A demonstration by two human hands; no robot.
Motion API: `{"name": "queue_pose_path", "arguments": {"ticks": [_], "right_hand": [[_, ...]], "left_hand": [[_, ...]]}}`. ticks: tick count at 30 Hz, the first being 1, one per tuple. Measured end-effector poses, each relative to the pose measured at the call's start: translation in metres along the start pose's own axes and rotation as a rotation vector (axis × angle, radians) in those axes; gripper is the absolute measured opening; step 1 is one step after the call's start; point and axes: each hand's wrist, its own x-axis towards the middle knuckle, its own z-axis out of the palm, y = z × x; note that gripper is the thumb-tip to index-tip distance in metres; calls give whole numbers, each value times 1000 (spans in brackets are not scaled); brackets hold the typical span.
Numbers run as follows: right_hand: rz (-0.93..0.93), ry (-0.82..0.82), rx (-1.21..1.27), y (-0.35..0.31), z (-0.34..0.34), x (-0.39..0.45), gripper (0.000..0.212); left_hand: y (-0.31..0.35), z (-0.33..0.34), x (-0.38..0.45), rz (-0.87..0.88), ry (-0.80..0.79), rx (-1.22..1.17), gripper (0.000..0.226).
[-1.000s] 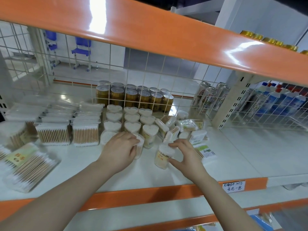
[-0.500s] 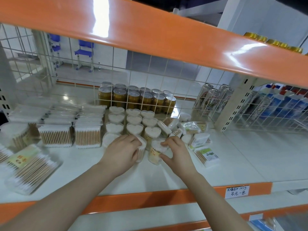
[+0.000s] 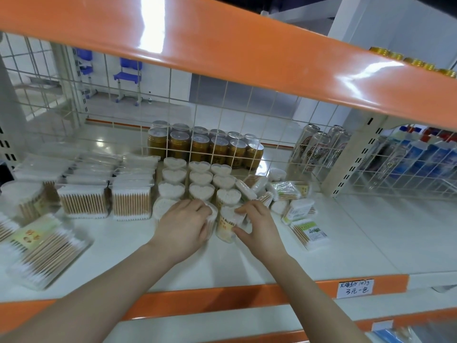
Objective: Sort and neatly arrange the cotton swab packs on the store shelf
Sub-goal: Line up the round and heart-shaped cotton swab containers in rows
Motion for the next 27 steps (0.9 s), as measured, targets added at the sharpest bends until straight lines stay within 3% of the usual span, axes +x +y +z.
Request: {"name": "queue_pose_path", "arguments": {"ticks": [9,27], "right_hand": [[55,25,55,4,-13,-8,51],[348,122,-12,56,-55,-43,46]], "left_hand": [[10,-5,7,-11,21,42,38],[59,3,29,103,-84,10,37]]}}
